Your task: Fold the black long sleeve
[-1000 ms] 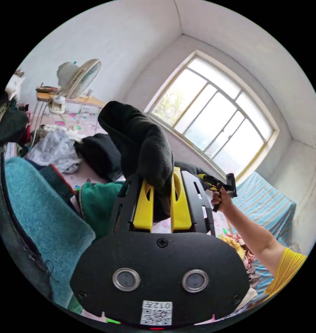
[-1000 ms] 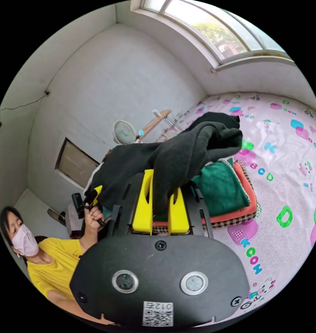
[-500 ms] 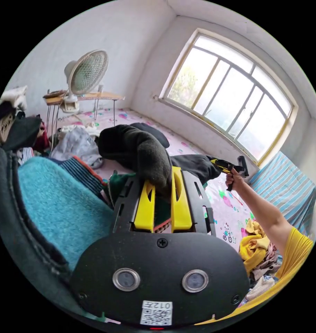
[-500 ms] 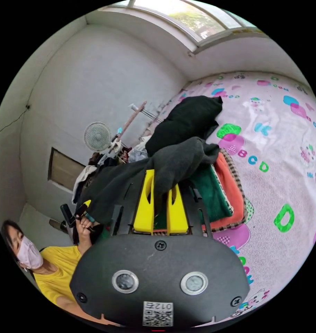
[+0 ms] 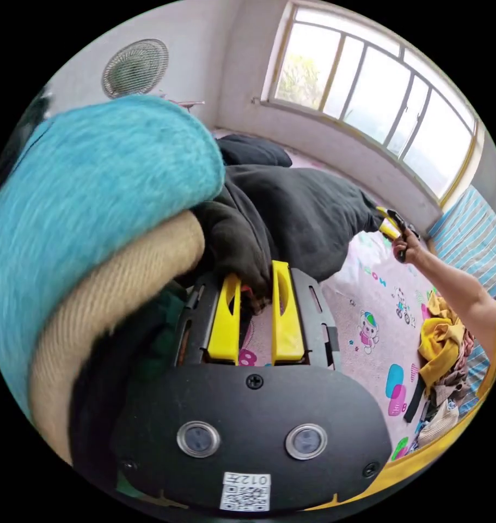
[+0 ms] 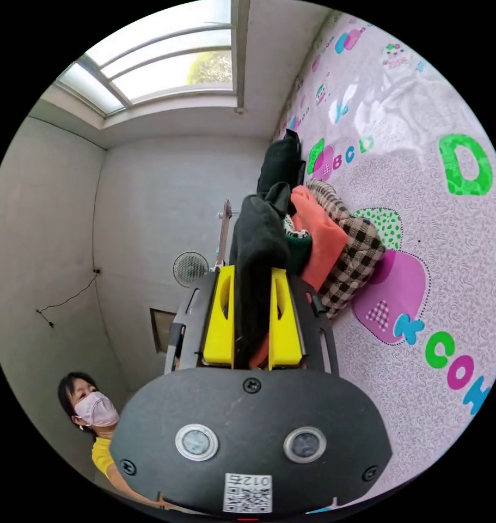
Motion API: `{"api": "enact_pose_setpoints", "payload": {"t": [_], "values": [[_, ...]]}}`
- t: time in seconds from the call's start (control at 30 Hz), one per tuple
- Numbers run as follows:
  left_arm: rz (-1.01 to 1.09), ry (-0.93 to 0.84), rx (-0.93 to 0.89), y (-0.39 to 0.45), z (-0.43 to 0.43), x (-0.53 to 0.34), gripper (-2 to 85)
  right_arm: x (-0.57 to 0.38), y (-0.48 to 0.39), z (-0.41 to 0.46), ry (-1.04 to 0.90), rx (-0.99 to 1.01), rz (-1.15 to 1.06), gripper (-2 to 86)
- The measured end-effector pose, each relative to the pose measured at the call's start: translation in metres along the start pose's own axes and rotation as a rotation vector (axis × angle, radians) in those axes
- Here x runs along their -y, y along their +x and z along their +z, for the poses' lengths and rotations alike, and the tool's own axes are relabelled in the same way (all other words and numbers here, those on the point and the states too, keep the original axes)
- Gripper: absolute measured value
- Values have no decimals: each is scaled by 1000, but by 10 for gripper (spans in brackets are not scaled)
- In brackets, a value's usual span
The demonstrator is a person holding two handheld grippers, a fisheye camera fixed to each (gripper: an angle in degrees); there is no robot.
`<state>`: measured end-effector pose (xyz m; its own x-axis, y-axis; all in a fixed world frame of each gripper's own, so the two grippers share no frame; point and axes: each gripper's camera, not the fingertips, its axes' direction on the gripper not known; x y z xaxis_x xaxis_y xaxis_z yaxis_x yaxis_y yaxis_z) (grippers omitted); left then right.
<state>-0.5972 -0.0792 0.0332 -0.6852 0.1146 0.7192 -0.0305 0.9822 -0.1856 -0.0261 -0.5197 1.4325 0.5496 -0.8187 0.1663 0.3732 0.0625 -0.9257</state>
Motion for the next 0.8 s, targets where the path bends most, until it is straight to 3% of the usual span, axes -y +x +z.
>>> {"api": "enact_pose_setpoints", "payload": {"t": [0.13,0.2,0.23,0.3,0.37,0.4,0.53,0.6,0.67,0.8], "values": [[-5,-39,50,22,-19,-59,41,-14,-29,-50,222,-252,-87,61],[130,-110,98,56,-24,-73,23,-18,-60,-54,313,-374,-199,42],[310,-75,137,87,-34,-70,16,-16,-81,-46,321,-407,-296,35],[445,124,323,124,-56,-50,8,-4,-107,-21,258,-392,-413,26],[344,415,595,143,-77,-6,2,15,-129,24,165,-352,-506,17],[318,433,613,144,-78,6,2,21,-131,34,151,-345,-509,16],[254,93,285,111,-24,52,-1,52,-86,67,184,-193,-320,8],[266,-96,390,101,27,34,-1,52,-33,70,206,-289,-79,6],[316,7,404,107,33,0,-1,33,21,62,284,-169,62,4],[335,131,500,128,26,-27,-2,28,24,54,307,-154,70,4]]}}
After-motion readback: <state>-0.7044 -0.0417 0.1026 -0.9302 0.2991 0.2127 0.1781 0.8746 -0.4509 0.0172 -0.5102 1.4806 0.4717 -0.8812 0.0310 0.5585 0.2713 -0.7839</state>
